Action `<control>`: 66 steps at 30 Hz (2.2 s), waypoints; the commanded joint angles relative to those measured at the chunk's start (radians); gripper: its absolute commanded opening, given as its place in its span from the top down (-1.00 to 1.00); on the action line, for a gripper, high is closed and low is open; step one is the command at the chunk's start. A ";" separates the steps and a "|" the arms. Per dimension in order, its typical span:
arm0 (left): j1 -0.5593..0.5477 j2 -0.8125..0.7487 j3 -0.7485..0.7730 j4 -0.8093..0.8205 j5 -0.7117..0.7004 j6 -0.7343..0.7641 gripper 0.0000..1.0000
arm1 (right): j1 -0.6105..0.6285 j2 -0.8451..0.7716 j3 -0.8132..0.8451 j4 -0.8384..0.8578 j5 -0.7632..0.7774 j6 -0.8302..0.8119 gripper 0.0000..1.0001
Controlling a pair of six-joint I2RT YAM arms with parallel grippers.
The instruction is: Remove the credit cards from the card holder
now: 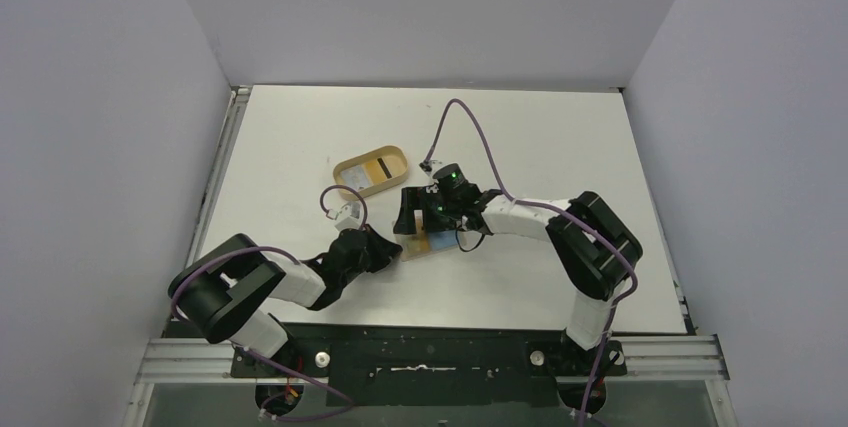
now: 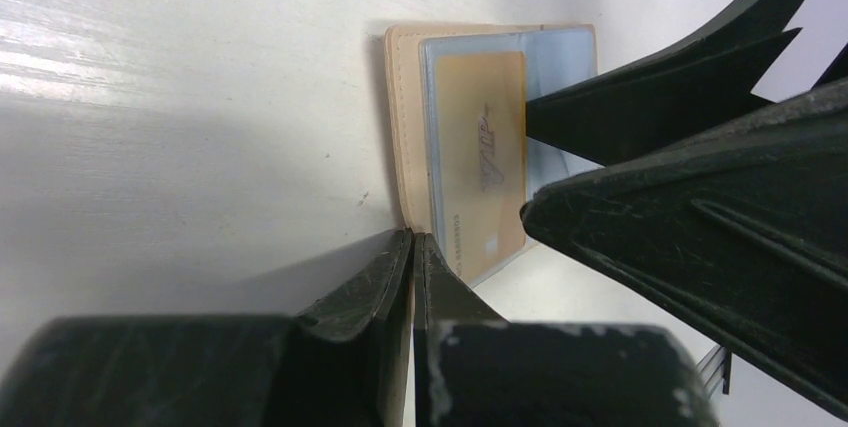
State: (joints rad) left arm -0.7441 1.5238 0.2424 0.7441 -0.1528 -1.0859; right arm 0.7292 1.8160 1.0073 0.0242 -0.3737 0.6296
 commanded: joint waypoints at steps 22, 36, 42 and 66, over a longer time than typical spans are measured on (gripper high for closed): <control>0.002 -0.020 -0.003 -0.090 0.042 0.074 1.00 | -0.050 0.096 -0.115 0.490 -0.393 0.232 -0.68; 0.019 -0.054 -0.022 -0.113 0.051 0.089 1.00 | -0.074 0.122 -0.149 0.488 -0.590 0.199 -0.37; 0.031 -0.114 -0.015 -0.174 0.059 0.128 1.00 | -0.105 0.074 -0.105 0.112 -0.520 -0.068 -0.38; 0.053 -0.129 0.041 -0.276 0.133 0.224 1.00 | -0.080 0.089 -0.142 0.309 -0.643 0.041 -0.31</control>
State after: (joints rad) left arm -0.6952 1.3613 0.2581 0.4862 -0.0334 -0.8932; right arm 0.6159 1.9007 0.9123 0.2306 -0.9100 0.5648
